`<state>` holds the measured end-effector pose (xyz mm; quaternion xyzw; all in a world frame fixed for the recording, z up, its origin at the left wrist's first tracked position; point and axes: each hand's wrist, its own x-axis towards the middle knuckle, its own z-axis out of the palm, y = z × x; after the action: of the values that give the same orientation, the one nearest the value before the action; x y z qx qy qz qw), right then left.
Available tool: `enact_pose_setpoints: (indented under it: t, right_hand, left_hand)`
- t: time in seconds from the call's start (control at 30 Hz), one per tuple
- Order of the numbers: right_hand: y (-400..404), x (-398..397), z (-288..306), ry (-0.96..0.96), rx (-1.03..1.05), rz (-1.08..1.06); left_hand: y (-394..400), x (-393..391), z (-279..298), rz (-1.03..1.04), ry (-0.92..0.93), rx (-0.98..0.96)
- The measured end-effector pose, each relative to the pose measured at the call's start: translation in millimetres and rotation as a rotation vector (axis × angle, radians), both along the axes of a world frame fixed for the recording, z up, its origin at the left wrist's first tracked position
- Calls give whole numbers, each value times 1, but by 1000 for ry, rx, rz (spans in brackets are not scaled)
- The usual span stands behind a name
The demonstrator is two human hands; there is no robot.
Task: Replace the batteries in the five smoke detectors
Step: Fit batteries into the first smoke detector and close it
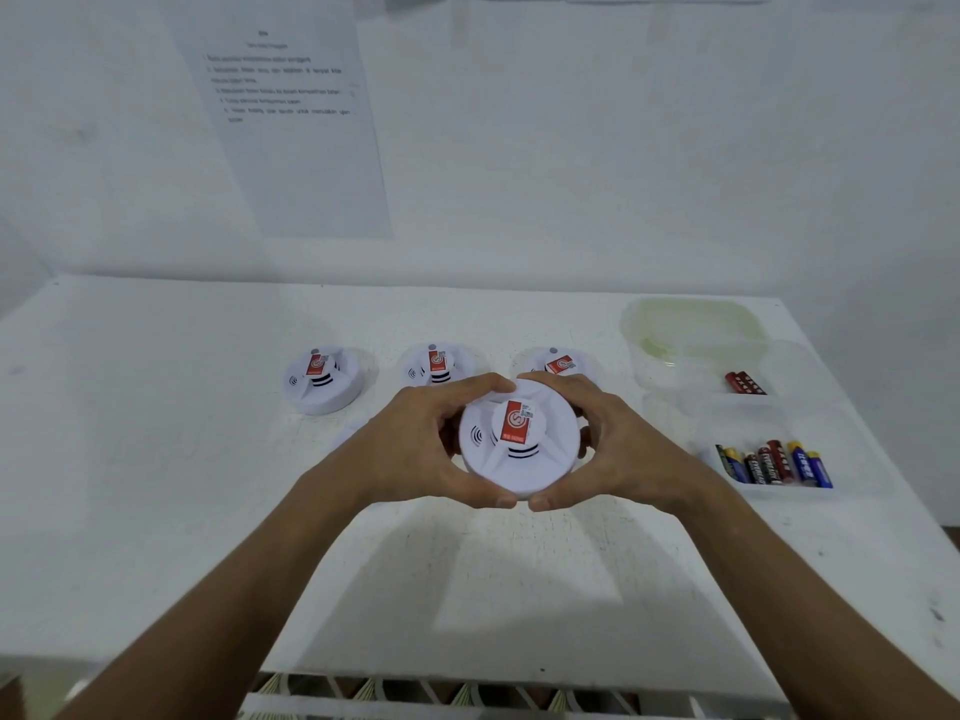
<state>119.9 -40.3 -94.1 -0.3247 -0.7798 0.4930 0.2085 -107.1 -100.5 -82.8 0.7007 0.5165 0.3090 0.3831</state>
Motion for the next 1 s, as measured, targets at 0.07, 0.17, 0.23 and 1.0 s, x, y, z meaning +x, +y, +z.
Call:
enact_pose_setpoints:
  t: [0.07,0.17,0.23,1.0]
  right_hand:
    - [-1,0,0,5,-1,2]
    - [-3,1,-1,6,-6,-3]
    - [-4,2,-2,3,-9,-6]
    - [-5,6,-4,10,-24,-18]
  left_hand:
    - [-1,0,-1,-2,-2,1]
    - [-2,0,-1,0,-5,2]
    - [-3,1,-2,-1,-5,0]
    - [-1,4,-2,-9,25,10]
